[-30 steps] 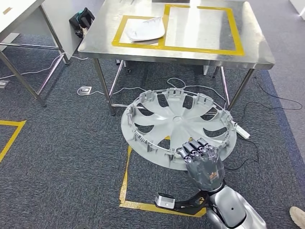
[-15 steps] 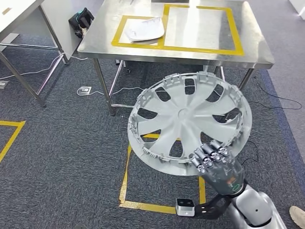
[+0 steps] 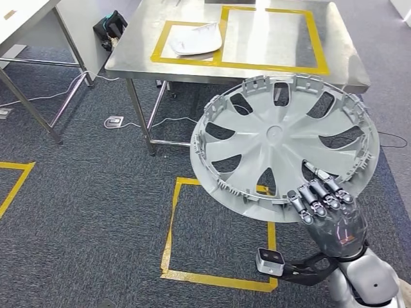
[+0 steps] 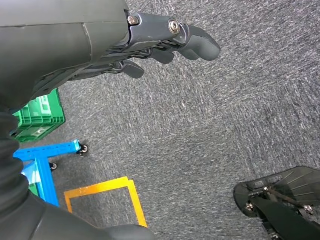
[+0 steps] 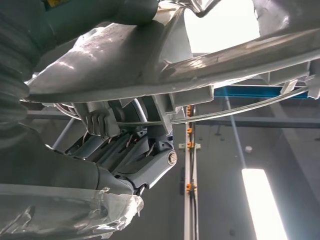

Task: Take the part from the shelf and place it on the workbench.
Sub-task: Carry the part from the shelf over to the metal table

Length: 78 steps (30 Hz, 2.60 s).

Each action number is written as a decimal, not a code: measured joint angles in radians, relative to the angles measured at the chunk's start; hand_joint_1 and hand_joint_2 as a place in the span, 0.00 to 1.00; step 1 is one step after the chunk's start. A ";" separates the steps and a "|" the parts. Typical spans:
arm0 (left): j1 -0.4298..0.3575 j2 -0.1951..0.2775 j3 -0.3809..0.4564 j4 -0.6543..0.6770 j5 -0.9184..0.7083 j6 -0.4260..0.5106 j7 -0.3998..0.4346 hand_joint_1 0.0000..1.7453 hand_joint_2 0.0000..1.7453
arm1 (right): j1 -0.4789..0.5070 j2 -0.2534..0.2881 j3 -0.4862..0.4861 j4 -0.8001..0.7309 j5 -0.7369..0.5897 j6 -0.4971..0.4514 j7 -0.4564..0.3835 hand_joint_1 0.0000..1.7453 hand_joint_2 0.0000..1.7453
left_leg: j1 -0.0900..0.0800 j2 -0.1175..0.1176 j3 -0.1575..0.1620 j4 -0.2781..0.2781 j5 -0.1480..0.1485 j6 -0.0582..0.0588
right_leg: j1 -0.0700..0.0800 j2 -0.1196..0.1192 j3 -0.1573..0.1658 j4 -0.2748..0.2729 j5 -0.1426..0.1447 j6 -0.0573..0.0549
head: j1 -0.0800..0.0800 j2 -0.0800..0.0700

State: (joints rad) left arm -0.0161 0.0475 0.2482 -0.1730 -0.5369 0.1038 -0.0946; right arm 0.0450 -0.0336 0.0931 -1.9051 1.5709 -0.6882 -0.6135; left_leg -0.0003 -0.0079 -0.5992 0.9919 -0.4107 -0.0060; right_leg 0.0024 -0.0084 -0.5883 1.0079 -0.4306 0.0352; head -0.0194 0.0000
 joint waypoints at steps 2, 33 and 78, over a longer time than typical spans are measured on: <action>0.000 0.000 0.000 0.000 0.000 0.000 0.000 0.00 1.00 | 0.000 0.004 -0.005 -0.004 0.000 0.000 0.001 1.00 1.00 | 0.000 0.000 0.000 0.000 0.000 0.000 | 0.000 0.000 0.000 0.000 0.000 0.000 | 0.000 0.000; -0.001 0.011 0.008 0.000 -0.021 -0.003 -0.032 0.00 1.00 | -0.004 0.027 -0.014 0.020 0.002 0.000 0.030 1.00 1.00 | 0.021 -0.013 0.047 -0.011 -0.032 0.002 | -0.034 0.008 -0.082 0.125 -0.013 0.063 | 0.012 0.000; 0.010 0.016 0.023 0.000 -0.041 0.000 -0.040 0.00 1.00 | -0.014 0.027 0.005 0.062 0.003 -0.001 0.071 1.00 1.00 | -0.004 0.000 -0.156 0.173 -0.125 -0.014 | -0.019 0.018 0.116 0.010 -0.122 -0.022 | 0.014 0.000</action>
State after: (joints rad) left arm -0.0061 0.0638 0.2709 -0.1726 -0.5779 0.1036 -0.1349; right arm 0.0312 -0.0062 0.0983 -1.8436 1.5740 -0.6893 -0.5421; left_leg -0.0046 -0.0077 -0.7553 1.1645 -0.5357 -0.0202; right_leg -0.0164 0.0098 -0.4723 1.0181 -0.5531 0.0134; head -0.0051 0.0004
